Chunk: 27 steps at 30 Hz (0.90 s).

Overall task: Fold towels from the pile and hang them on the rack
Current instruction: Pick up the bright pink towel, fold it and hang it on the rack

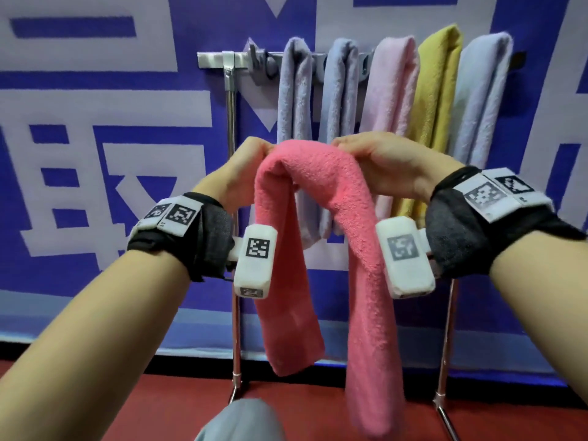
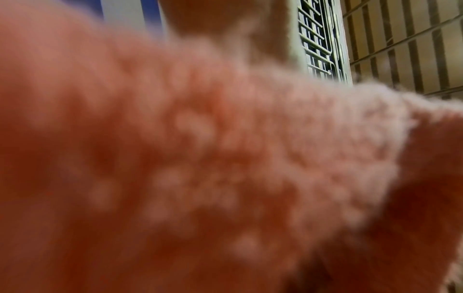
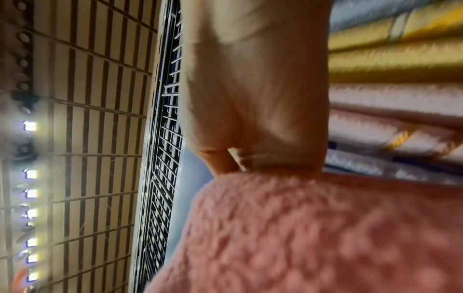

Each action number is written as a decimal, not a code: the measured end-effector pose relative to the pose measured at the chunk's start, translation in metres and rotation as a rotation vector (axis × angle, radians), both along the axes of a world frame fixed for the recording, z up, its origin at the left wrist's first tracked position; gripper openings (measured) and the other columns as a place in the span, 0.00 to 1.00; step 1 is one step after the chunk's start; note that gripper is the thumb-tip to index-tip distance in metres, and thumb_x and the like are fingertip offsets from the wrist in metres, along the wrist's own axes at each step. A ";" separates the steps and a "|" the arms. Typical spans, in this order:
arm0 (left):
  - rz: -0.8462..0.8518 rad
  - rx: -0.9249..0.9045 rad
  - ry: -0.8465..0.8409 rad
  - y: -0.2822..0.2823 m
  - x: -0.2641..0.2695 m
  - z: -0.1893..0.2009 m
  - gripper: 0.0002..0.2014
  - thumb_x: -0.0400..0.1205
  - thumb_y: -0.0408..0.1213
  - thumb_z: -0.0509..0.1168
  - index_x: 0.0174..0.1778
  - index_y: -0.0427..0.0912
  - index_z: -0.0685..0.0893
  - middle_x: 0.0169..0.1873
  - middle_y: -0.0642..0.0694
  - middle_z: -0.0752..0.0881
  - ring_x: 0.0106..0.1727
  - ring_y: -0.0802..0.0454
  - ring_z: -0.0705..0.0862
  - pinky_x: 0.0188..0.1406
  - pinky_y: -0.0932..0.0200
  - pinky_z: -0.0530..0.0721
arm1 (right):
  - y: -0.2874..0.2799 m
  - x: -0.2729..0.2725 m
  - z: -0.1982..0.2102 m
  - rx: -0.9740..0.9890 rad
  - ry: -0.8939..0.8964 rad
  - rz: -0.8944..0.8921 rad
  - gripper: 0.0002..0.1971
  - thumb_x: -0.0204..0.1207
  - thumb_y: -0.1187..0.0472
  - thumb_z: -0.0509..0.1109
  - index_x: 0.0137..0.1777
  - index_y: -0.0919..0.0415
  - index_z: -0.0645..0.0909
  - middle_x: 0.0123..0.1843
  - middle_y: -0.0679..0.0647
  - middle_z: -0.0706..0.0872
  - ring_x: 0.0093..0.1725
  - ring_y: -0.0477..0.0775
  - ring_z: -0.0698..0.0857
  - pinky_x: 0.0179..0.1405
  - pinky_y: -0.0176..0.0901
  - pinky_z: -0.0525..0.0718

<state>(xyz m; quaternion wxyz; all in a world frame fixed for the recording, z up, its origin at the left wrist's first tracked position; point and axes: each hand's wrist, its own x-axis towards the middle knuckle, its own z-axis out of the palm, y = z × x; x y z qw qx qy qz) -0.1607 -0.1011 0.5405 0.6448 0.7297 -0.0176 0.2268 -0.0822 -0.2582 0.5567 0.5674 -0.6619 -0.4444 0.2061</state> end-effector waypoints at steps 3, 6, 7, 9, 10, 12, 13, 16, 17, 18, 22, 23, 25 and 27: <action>0.021 -0.078 0.006 0.024 0.003 0.007 0.20 0.77 0.22 0.41 0.20 0.39 0.66 0.09 0.48 0.68 0.15 0.53 0.71 0.14 0.74 0.70 | 0.023 0.005 0.011 0.129 0.051 -0.011 0.15 0.78 0.71 0.55 0.31 0.58 0.66 0.24 0.49 0.71 0.24 0.45 0.72 0.29 0.37 0.72; -0.045 -0.114 0.014 0.046 0.002 0.019 0.06 0.61 0.34 0.54 0.28 0.36 0.72 0.18 0.41 0.74 0.26 0.44 0.71 0.29 0.59 0.79 | 0.046 0.009 0.022 0.180 0.063 -0.017 0.16 0.78 0.72 0.52 0.29 0.58 0.65 0.20 0.48 0.73 0.19 0.44 0.73 0.23 0.35 0.74; -0.068 -0.110 0.028 0.056 0.004 0.024 0.09 0.60 0.37 0.58 0.28 0.34 0.74 0.19 0.41 0.75 0.26 0.44 0.72 0.30 0.57 0.78 | 0.054 0.010 0.027 0.178 0.053 -0.022 0.17 0.78 0.73 0.52 0.28 0.58 0.65 0.19 0.48 0.73 0.18 0.44 0.73 0.21 0.33 0.74; -0.063 -0.017 0.090 0.069 0.007 0.032 0.11 0.68 0.42 0.62 0.29 0.37 0.79 0.21 0.42 0.76 0.23 0.47 0.74 0.27 0.58 0.79 | 0.066 0.011 0.034 0.162 0.041 -0.031 0.18 0.79 0.74 0.53 0.29 0.59 0.65 0.21 0.51 0.72 0.17 0.44 0.73 0.18 0.31 0.75; -0.052 0.044 0.111 0.076 0.008 0.038 0.11 0.70 0.43 0.63 0.31 0.37 0.80 0.22 0.42 0.76 0.22 0.48 0.75 0.26 0.59 0.80 | 0.072 0.012 0.040 0.163 0.042 -0.026 0.17 0.79 0.74 0.53 0.29 0.59 0.65 0.21 0.51 0.72 0.17 0.44 0.74 0.18 0.30 0.76; -0.044 0.089 0.091 0.085 0.009 0.048 0.09 0.72 0.40 0.63 0.35 0.38 0.81 0.22 0.43 0.77 0.22 0.50 0.76 0.24 0.60 0.81 | 0.082 0.013 0.048 0.179 0.043 -0.002 0.17 0.80 0.74 0.53 0.30 0.60 0.66 0.19 0.50 0.73 0.16 0.44 0.74 0.17 0.29 0.76; -0.014 0.076 0.055 0.091 0.011 0.054 0.08 0.74 0.37 0.60 0.34 0.37 0.80 0.21 0.45 0.78 0.21 0.52 0.77 0.22 0.62 0.81 | 0.087 0.014 0.051 0.187 0.043 0.014 0.16 0.80 0.73 0.54 0.30 0.61 0.67 0.19 0.49 0.73 0.16 0.43 0.74 0.17 0.29 0.75; -0.040 -0.024 -0.080 0.104 0.023 0.071 0.23 0.80 0.29 0.50 0.19 0.41 0.79 0.14 0.51 0.76 0.15 0.58 0.74 0.16 0.70 0.75 | 0.101 0.017 0.061 0.149 0.035 0.115 0.12 0.82 0.65 0.56 0.38 0.62 0.77 0.22 0.49 0.78 0.21 0.44 0.76 0.25 0.33 0.77; -0.049 -0.070 -0.122 0.106 0.026 0.076 0.27 0.80 0.29 0.48 0.14 0.42 0.78 0.13 0.51 0.74 0.14 0.59 0.73 0.16 0.71 0.74 | 0.106 0.020 0.066 0.120 0.024 0.158 0.11 0.82 0.62 0.56 0.44 0.62 0.80 0.25 0.50 0.79 0.24 0.45 0.78 0.30 0.36 0.78; -0.061 -0.110 -0.153 0.111 0.030 0.077 0.29 0.80 0.29 0.47 0.11 0.43 0.76 0.12 0.51 0.73 0.14 0.58 0.72 0.16 0.72 0.73 | 0.111 0.022 0.069 0.095 0.018 0.197 0.12 0.82 0.60 0.56 0.51 0.62 0.81 0.28 0.51 0.80 0.27 0.46 0.78 0.34 0.38 0.78; -0.080 -0.206 -0.320 0.133 0.052 0.093 0.14 0.76 0.37 0.56 0.46 0.27 0.78 0.45 0.30 0.81 0.50 0.40 0.81 0.58 0.52 0.78 | 0.131 0.034 0.087 0.154 0.084 0.280 0.12 0.82 0.62 0.56 0.55 0.62 0.81 0.32 0.52 0.85 0.30 0.47 0.84 0.37 0.38 0.83; -0.071 -0.206 -0.376 0.139 0.059 0.095 0.21 0.75 0.37 0.58 0.57 0.24 0.75 0.58 0.25 0.78 0.60 0.35 0.78 0.67 0.44 0.75 | 0.136 0.037 0.091 0.197 0.105 0.260 0.12 0.82 0.64 0.56 0.51 0.61 0.82 0.31 0.52 0.86 0.29 0.47 0.84 0.36 0.38 0.83; -0.082 -0.297 -0.472 0.154 0.079 0.099 0.26 0.76 0.40 0.61 0.66 0.26 0.72 0.67 0.25 0.71 0.65 0.34 0.75 0.69 0.43 0.75 | 0.148 0.048 0.099 0.315 0.159 0.196 0.10 0.82 0.67 0.56 0.45 0.59 0.79 0.31 0.52 0.84 0.28 0.48 0.82 0.35 0.39 0.81; -0.096 -0.353 -0.515 0.156 0.085 0.100 0.38 0.66 0.49 0.75 0.68 0.32 0.72 0.65 0.32 0.69 0.63 0.39 0.72 0.69 0.47 0.73 | 0.160 0.060 0.108 0.447 0.224 0.147 0.09 0.81 0.71 0.56 0.46 0.58 0.74 0.34 0.53 0.80 0.27 0.47 0.79 0.33 0.38 0.79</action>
